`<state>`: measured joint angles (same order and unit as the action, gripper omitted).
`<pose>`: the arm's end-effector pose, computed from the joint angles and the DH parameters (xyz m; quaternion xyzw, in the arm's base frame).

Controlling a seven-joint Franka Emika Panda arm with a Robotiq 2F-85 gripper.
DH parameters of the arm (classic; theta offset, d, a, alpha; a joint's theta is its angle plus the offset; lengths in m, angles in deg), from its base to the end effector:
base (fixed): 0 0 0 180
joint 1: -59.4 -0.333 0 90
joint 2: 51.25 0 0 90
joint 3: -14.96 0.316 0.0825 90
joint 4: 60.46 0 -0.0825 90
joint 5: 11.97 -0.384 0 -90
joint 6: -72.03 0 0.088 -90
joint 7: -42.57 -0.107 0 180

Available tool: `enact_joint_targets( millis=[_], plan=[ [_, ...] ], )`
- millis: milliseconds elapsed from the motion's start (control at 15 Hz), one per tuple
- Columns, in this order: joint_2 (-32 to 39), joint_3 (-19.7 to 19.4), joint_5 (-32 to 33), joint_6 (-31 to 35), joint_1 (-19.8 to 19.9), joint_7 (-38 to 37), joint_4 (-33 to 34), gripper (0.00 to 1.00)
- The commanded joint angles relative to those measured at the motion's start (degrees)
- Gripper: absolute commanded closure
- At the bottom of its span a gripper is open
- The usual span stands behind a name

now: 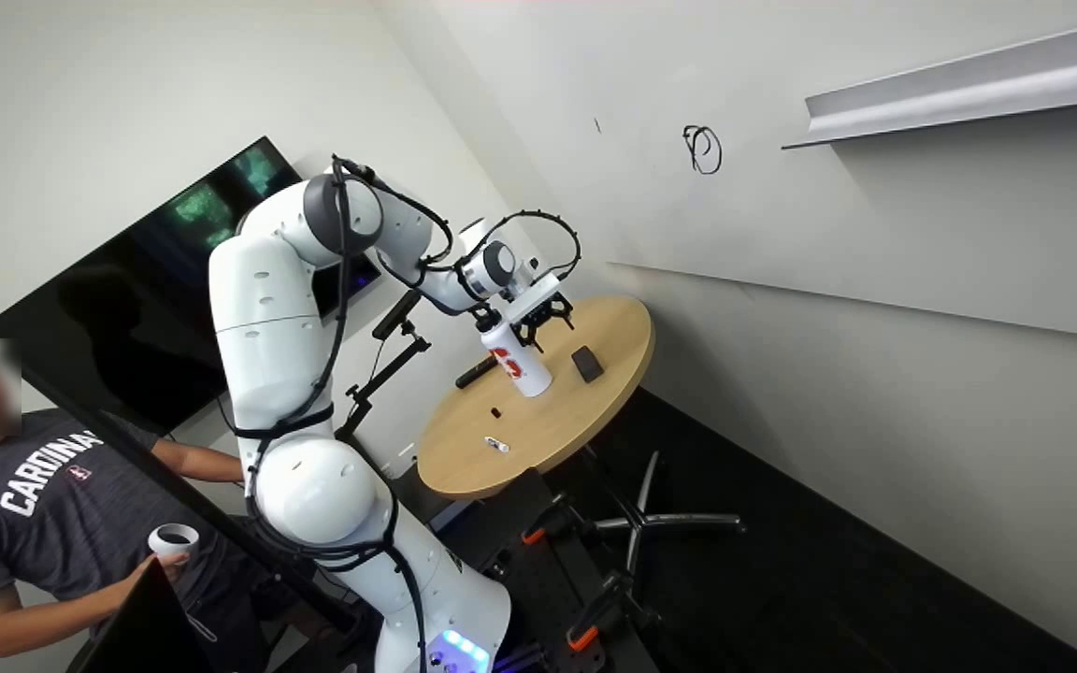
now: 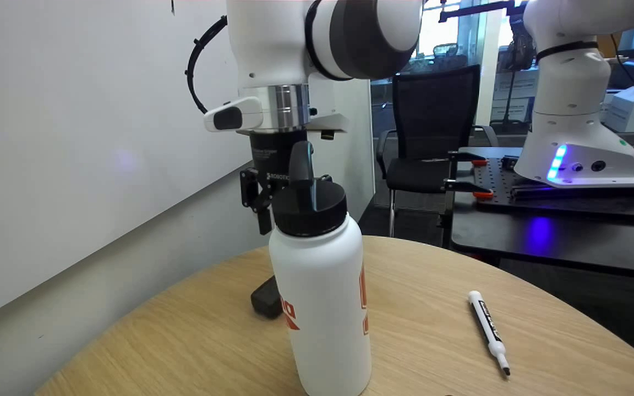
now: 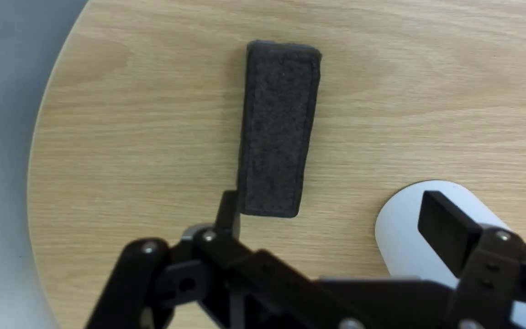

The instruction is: Use the duster to erase the writings on the white board

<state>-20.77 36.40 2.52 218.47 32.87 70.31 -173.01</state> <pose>0.4238 0.4610 0.2262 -0.7411 -0.6690 -0.0507 0.0262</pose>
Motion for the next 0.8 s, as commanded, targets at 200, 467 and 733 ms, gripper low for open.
enact_joint_targets(
  millis=[200,467,733],
  plan=[
    [4.5,-0.8,1.1,1.6,0.2,-2.3,3.2,0.0],
    [5.9,-1.7,1.4,1.3,-0.2,-3.9,4.2,0.0],
    [7.4,-2.2,1.4,1.4,-0.1,-4.6,5.2,0.0]
  ],
)
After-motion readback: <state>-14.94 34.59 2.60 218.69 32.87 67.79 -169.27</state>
